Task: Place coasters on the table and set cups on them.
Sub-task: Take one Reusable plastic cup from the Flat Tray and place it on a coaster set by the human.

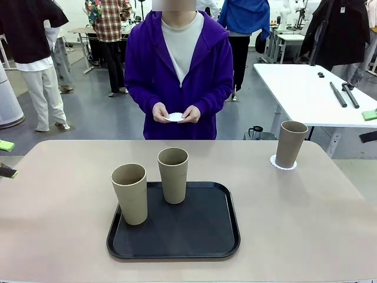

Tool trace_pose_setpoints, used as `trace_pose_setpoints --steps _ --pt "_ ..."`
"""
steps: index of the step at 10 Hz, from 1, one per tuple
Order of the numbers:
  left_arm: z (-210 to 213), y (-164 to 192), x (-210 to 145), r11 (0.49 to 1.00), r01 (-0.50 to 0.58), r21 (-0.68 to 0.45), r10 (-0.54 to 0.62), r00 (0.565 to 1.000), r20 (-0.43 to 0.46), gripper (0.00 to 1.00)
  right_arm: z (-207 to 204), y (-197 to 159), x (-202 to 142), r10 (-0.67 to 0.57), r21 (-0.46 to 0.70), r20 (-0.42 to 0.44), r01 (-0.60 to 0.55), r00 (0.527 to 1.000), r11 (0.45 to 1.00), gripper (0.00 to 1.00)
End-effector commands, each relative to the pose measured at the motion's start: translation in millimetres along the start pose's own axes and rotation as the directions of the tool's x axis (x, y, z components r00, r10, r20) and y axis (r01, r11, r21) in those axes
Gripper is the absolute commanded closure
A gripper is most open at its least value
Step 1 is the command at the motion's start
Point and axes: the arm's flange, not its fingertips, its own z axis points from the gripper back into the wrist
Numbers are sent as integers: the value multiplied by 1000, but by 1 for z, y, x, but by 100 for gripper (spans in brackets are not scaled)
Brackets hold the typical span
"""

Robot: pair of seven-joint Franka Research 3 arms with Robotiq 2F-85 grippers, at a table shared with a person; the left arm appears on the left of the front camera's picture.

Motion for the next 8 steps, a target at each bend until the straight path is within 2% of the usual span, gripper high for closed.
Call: trace_pose_setpoints --steps 1,3,4,6,8 --pt "1 -2 0 1000 4 -11 -4 1000 11 0 16 -33 5 -159 37 93 156 983 987 0" --pt "1 -2 0 1000 4 -11 -4 1000 11 0 34 -59 -12 -250 82 66 244 966 966 0" --pt "1 -2 0 1000 4 -11 -4 1000 11 0 40 -70 -19 -283 107 26 279 959 954 0" --pt "1 -2 0 1000 4 -11 -4 1000 11 0 44 -85 -30 -317 153 -19 316 948 936 0" --pt "1 -2 0 1000 4 -11 -4 1000 11 0 43 -96 -33 -319 166 -28 319 947 933 0"
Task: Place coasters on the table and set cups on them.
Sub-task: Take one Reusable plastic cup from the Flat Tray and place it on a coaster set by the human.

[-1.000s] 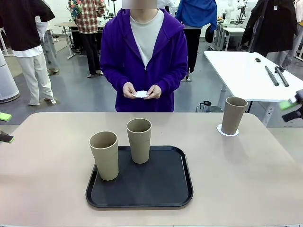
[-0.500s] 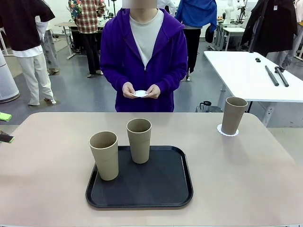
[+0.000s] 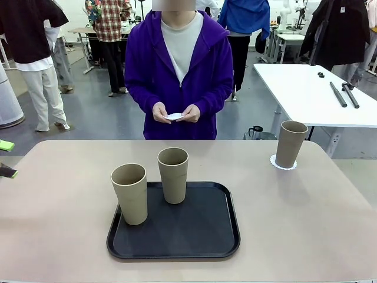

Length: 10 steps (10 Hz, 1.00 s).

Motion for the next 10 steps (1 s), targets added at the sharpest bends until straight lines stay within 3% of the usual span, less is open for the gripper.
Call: trace_pose_setpoints --steps 1,3,6,7,10 --pt "1 -2 0 1000 4 -11 -4 1000 11 0 4 -4 8 -1 -12 -32 0 999 1000 0" --pt "1 -2 0 1000 4 -11 -4 1000 11 0 1 -8 8 34 -29 -12 -34 999 999 0" --pt "1 -2 0 1000 4 -11 -4 1000 11 0 1 -3 5 56 -19 -83 -58 995 998 0" --pt "1 -2 0 1000 4 -11 -4 1000 11 0 -4 -6 7 26 -9 -16 -26 1000 1000 0" --pt "1 -2 0 1000 4 -11 -4 1000 11 0 -4 -6 7 26 -9 -16 -26 1000 1000 0"
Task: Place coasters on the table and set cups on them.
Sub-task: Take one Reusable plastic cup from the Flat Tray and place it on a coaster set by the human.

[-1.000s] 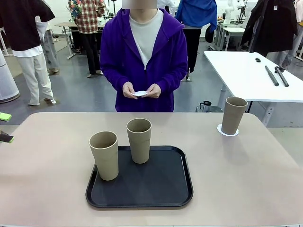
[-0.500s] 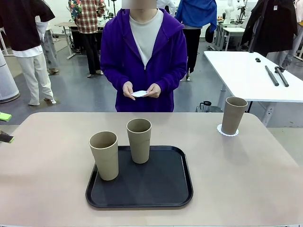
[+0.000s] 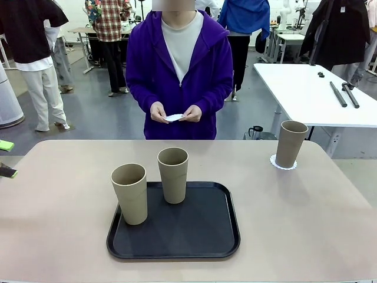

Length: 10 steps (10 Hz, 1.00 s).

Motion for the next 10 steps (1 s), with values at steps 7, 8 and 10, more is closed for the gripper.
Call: trace_pose_setpoints --steps 7,8,10 --pt "1 -2 0 1000 4 -11 -4 1000 11 0 -1 0 1 -4 3 14 4 1000 1000 0" --pt "1 -2 0 1000 4 -11 -4 1000 11 0 -1 0 1 -4 3 14 4 1000 1000 0" --pt "1 -2 0 1000 4 -11 -4 1000 11 0 -1 0 1 -4 3 14 4 1000 1000 0"
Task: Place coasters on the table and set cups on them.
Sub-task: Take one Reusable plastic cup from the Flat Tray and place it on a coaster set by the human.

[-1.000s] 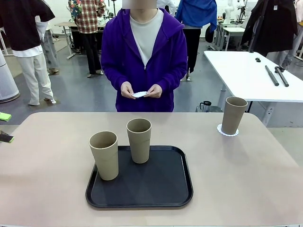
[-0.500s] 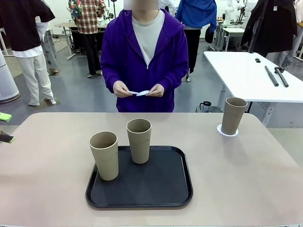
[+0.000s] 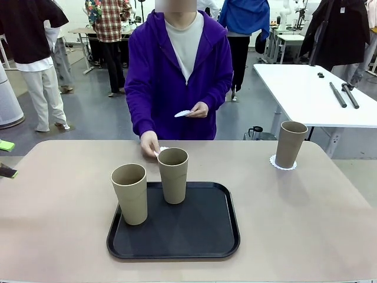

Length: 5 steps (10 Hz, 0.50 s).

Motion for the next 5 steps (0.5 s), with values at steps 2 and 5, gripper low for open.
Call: trace_pose_setpoints --steps 2,5 --pt "1 -2 0 1000 4 -11 -4 1000 11 0 -1 0 2 -4 3 14 4 1000 1000 0" --pt "1 -2 0 1000 4 -11 -4 1000 11 0 -1 0 2 -4 3 14 4 1000 1000 0"
